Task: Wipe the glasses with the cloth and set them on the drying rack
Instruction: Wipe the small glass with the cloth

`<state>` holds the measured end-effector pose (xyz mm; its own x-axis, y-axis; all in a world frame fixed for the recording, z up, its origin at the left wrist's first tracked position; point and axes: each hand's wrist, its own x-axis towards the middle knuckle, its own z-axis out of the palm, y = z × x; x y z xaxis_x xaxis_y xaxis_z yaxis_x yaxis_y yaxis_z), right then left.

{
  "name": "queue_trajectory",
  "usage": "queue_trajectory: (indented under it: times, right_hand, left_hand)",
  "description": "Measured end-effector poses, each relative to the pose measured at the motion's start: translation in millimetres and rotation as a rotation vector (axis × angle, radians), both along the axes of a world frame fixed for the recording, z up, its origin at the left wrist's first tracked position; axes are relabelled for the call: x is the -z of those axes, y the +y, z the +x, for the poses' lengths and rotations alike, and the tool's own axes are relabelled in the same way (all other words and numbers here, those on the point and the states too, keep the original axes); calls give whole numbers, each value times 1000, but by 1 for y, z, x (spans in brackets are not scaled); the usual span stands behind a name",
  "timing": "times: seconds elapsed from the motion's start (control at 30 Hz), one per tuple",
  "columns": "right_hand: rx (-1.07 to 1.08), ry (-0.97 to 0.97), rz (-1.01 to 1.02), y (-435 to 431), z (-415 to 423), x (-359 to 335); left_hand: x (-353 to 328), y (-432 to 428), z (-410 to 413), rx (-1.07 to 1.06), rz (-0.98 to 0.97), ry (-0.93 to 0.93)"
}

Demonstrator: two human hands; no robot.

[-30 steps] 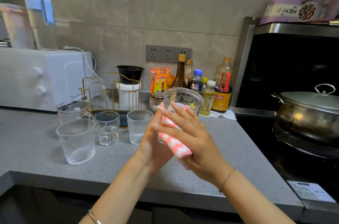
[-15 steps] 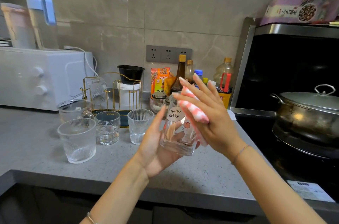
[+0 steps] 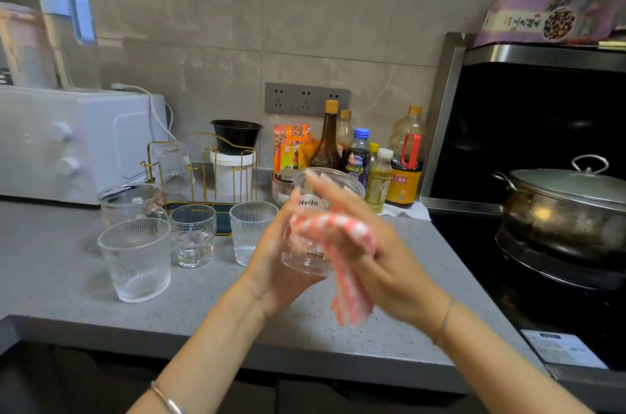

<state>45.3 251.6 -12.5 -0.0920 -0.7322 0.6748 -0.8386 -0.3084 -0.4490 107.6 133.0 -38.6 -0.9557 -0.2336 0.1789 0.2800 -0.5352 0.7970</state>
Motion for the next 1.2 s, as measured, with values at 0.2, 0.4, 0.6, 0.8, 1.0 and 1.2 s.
queue_trajectory:
  times: [0.2,0.4,0.6,0.8,1.0,1.2]
  right_hand:
    - [352,-80,-98,14,-37,-64]
    - [632,87,0,-5,-65,-102]
    - [513,-130,540,-24,-50,-74]
    - [150,-432,609,-12,-47,-69]
    - [15,-280,896,3,-43,-60]
    - [-69,-479,891,10,-43,-43]
  left_hand:
    - [12,-19,4,-35,-46,-141]
    - [5,-13,11,-60,-136,-198]
    - [2,-12,9,-72,-155,-214]
    - [1,-16,11,-84,-204,-231]
    - [1,-16,10,1,-307,-283]
    - [8,-20,4,117,-252,-309]
